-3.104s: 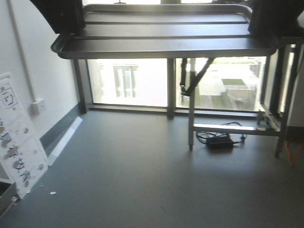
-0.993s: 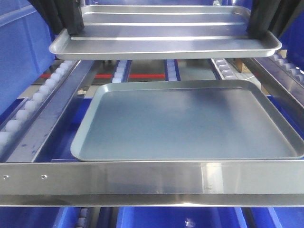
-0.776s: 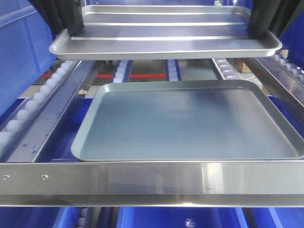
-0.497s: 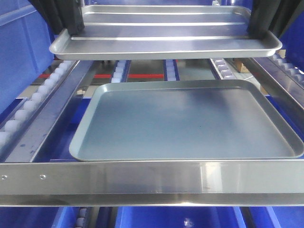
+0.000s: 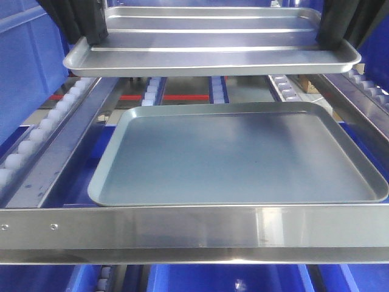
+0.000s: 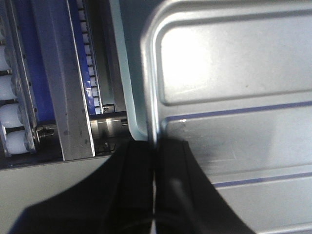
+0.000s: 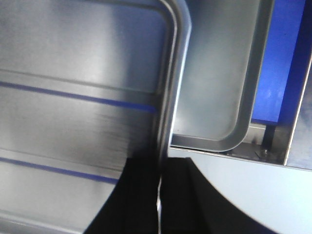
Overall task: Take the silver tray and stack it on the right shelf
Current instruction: 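Hold the tray above the larger grey-blue tray on the shelf, then lower the silver tray with both grippers onto the larger tray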
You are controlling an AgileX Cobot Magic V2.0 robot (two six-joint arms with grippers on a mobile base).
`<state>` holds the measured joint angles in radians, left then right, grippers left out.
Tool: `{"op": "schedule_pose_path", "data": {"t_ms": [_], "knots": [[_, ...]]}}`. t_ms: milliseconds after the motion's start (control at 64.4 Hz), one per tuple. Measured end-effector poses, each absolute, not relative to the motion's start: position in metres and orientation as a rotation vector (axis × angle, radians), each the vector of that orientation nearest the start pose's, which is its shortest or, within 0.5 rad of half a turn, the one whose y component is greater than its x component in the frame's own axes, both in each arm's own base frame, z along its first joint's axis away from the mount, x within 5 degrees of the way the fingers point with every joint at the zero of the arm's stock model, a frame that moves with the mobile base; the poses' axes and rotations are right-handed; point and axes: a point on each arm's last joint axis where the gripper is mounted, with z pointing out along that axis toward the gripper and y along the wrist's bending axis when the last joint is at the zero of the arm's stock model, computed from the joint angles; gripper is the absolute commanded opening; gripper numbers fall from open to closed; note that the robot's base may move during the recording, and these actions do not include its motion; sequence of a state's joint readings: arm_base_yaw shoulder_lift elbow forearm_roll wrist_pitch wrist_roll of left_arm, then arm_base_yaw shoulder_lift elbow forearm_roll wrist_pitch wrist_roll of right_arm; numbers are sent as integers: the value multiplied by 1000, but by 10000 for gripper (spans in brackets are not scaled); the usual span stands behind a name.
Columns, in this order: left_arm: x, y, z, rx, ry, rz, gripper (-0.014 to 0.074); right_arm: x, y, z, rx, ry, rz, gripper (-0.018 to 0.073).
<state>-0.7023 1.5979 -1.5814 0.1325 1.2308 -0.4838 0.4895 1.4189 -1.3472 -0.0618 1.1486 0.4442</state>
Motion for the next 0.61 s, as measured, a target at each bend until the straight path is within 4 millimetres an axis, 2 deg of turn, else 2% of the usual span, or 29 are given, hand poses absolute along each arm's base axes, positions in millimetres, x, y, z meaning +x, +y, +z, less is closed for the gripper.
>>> {"op": "schedule_pose_path", "data": {"t_ms": [403,497,605], "knots": [[268,-211,359,328,2647,-192,-93,258,125,352,-87,2687,178,56],[277,-219,348,335,2640,-199,-93,265,119,348,-68,2695,159,56],[289,-229,331,347,2640,-193,-93,281,113,334,-41,2727,126,56]]}}
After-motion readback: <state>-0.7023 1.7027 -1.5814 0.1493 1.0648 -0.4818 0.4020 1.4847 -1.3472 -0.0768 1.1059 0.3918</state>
